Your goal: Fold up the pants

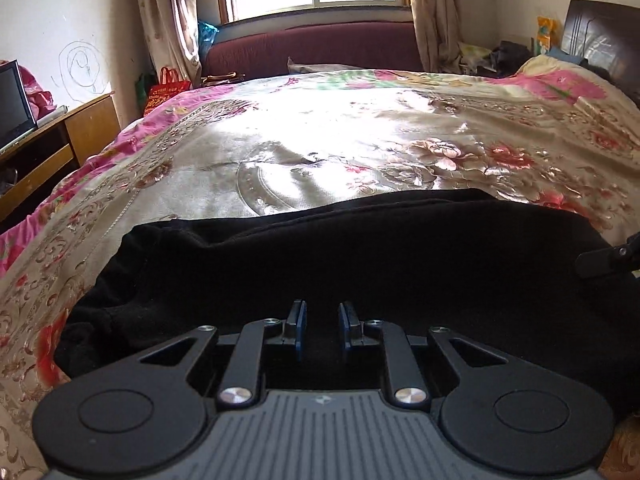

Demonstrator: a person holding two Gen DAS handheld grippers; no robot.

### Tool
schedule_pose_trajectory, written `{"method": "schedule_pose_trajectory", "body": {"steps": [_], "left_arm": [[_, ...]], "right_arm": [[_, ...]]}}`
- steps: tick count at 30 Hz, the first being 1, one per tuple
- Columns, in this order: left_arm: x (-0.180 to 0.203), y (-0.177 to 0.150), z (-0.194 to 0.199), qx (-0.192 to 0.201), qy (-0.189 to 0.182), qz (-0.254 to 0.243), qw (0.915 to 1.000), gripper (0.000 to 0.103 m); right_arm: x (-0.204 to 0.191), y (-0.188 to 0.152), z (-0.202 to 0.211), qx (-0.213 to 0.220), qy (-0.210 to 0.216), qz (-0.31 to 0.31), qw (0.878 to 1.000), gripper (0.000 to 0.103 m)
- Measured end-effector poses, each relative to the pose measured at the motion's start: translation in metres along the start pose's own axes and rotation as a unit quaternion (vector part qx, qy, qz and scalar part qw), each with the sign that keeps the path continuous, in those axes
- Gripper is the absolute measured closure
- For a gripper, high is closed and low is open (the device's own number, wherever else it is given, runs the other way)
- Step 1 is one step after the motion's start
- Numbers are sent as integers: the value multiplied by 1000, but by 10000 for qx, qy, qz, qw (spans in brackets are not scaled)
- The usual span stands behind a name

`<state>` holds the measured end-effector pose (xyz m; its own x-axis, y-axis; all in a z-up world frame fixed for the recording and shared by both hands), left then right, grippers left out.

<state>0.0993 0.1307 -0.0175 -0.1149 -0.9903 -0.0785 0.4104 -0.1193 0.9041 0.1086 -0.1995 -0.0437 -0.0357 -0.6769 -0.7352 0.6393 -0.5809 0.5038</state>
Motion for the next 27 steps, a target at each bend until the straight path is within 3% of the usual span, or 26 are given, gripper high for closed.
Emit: {"method": "schedule_pose_trajectory", "body": {"steps": [3,7,9,10,11,13,17,20,24,27], "left_arm": [[2,2,-3,-80,-134,47,9999,71],[8,3,-12,-134,-90,-15,9999,71],[14,0,-19,-267,-94,-146,9995,70],[20,-2,-22,-331,-17,-354,9988,70],[26,-1,-23,-348,-12,-512,9981,71],[40,2,-20,-364,-135,-725,9966,71],[96,8,-7,-383,-771,-1120,9900,75],[157,5,6,-300,-1464,-1362,9794,75],[235,5,16,-206,-2479,-1378,9587,73],[269,13,17,-224,-2880,-1123,9508,65]], "right_arm": [[-2,0,6,-70,402,-239,9989,43],[6,-11,-29,-154,850,-742,9935,44],[5,-14,-46,-17,745,-797,9940,52],[3,-12,-48,-19,665,-834,9943,69],[2,-10,-46,-72,595,-875,9944,76],[6,-3,-32,-56,731,-1035,9919,82],[15,7,15,138,848,-906,9922,84],[41,15,63,387,513,-972,9932,84],[86,25,139,742,-540,-996,9908,84],[93,35,190,1007,-1241,-830,9837,83]]}}
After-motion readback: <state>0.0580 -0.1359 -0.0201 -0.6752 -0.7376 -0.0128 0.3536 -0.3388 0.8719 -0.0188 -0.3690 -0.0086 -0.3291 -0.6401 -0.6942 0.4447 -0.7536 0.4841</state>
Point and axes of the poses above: each gripper's, at about its wrist camera, not at the fingertips, and z roughly against the way its jaws point, x to its right, y to its top, the point moved 3 cm from there along -z, roughly the way its jaws point, and after that the axes turned 14 degrees about x, right-handed, at the moved point
